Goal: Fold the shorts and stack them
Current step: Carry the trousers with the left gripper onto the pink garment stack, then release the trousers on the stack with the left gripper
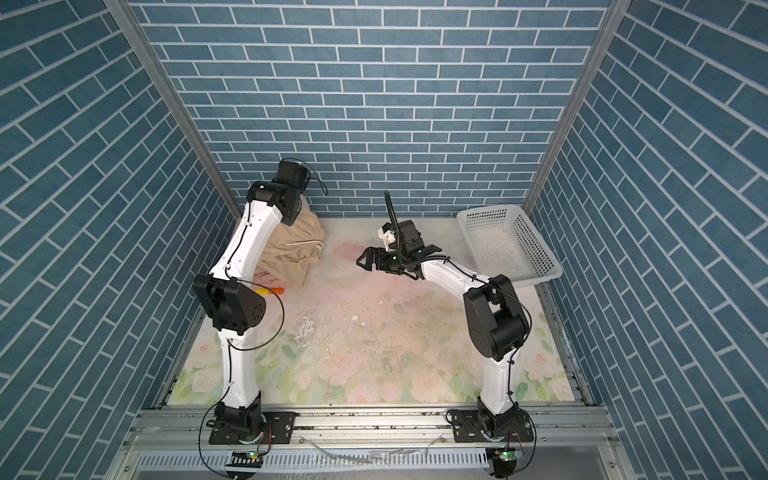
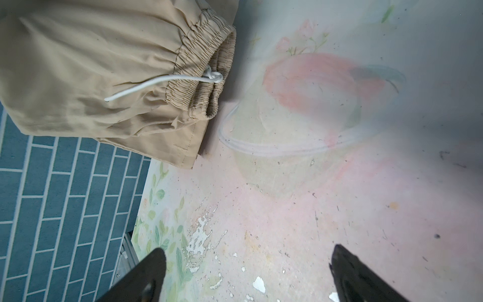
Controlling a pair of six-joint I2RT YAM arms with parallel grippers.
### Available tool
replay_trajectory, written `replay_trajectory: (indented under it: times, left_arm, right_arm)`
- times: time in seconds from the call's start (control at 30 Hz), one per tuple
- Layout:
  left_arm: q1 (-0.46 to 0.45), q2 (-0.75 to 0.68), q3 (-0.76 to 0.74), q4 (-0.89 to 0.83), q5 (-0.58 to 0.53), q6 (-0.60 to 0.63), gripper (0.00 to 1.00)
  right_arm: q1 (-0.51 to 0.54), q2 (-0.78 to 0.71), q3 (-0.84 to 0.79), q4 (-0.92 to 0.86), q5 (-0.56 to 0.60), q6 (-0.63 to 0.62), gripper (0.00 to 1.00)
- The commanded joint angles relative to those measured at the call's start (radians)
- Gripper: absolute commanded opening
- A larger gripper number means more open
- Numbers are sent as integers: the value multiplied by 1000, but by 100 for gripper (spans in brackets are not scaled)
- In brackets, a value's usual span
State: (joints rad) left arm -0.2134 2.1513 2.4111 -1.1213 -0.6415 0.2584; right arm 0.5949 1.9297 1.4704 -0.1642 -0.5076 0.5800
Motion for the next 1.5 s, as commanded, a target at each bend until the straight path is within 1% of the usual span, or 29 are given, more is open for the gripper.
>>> replay_trajectory:
  times: [0.0, 0.07, 0.17, 0.23, 0.3, 0.47, 0.57, 0.73, 0.87, 0.97, 1.0, 1.03, 1.1, 1.17, 1.2, 1.27, 1.33, 1.4, 1.47]
  left_arm:
    - [60, -40, 5, 25, 62, -14, 0]
    - [94, -38, 5, 17, 95, -18, 0]
    - [158, -39, -25, 37, 190, -23, 0]
    - [191, -27, -28, 37, 210, -11, 0]
    - [220, -13, -36, 53, 205, 5, 0]
    - [308, 21, -53, 81, 283, 8, 0]
    - [354, 38, -116, 135, 331, 10, 0]
    - [408, 106, -168, 216, 309, 18, 0]
    - [450, 209, -106, 187, 252, -27, 0]
    - [476, 249, -39, 126, 272, -79, 0]
    - [476, 243, -38, 127, 286, -85, 11]
    - [477, 230, -50, 139, 292, -87, 32]
    - [477, 201, -75, 170, 297, -94, 63]
    - [477, 174, -63, 167, 315, -101, 92]
    - [477, 163, -56, 158, 327, -110, 99]
    - [477, 121, -57, 152, 383, -139, 99]
    - [476, 56, -84, 168, 471, -177, 100]
    - [474, -30, -153, 226, 587, -225, 100]
    - [469, -153, -275, 330, 696, -277, 100]
  right_arm:
    - [5, 27, 33, -1, -26, 18, 99]
    - [5, 34, 37, -2, -29, 18, 99]
    - [5, 50, 38, 4, -39, 23, 99]
    - [5, 61, 44, 5, -48, 28, 99]
    - [5, 71, 49, 5, -60, 34, 99]
    - [7, 84, 63, -26, -88, 41, 99]
    - [9, 91, 71, -48, -108, 43, 99]
    - [13, 82, 63, -75, -118, 41, 99]
    - [14, 59, 35, -83, -109, 40, 99]
    - [13, 36, 22, -94, -97, 34, 99]
    - [14, 27, 20, -99, -91, 33, 99]
    - [13, 21, 19, -105, -87, 30, 99]
    - [14, 7, 21, -116, -79, 22, 99]
    - [14, -7, 34, -147, -74, 1, 99]
    - [14, -16, 36, -159, -67, -7, 99]
    - [11, -48, 43, -203, -36, -42, 99]
    - [5, -88, 50, -249, 22, -83, 99]
    - [-7, -137, 50, -294, 101, -125, 99]
    - [-33, -194, 48, -342, 216, -160, 99]
